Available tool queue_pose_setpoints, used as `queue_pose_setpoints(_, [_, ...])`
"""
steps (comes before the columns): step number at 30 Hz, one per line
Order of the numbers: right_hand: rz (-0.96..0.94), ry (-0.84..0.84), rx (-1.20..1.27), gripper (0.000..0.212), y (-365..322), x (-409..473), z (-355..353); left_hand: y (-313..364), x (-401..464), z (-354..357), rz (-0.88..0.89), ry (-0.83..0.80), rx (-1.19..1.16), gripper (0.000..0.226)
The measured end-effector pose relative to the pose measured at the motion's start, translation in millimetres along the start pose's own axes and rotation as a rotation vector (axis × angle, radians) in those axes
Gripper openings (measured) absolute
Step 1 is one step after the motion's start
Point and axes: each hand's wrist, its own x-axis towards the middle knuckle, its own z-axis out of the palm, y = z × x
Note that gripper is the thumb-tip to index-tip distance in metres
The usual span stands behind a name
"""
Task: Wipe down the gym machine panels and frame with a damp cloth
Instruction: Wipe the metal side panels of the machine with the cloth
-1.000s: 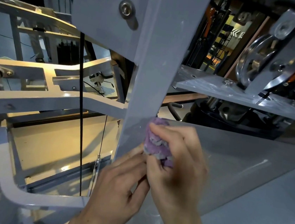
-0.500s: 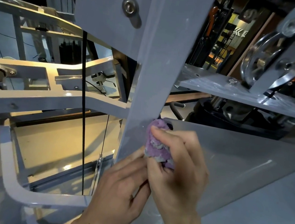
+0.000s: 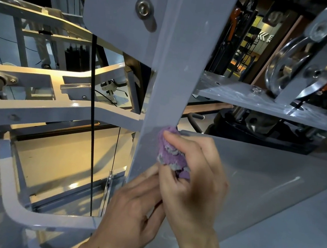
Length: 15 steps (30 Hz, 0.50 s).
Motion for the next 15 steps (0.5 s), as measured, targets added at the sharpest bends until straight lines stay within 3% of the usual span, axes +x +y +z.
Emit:
queue_pose_setpoints(6, [0.053,-0.087,0.015,0.040,6,-15,4,0,1,-1,-0.015,-0.021,0.032,0.026])
queue_pose_setpoints(11, [0.025,0.019,0.027,0.040,2,-7,3,0,0,-3,0.008,-0.029,-0.009,0.030])
queue_pose_setpoints(15, [0.053,-0.034,0.026,0.047,10,-16,2,-4,0,-4,0.009,-0.049,0.020,0.030])
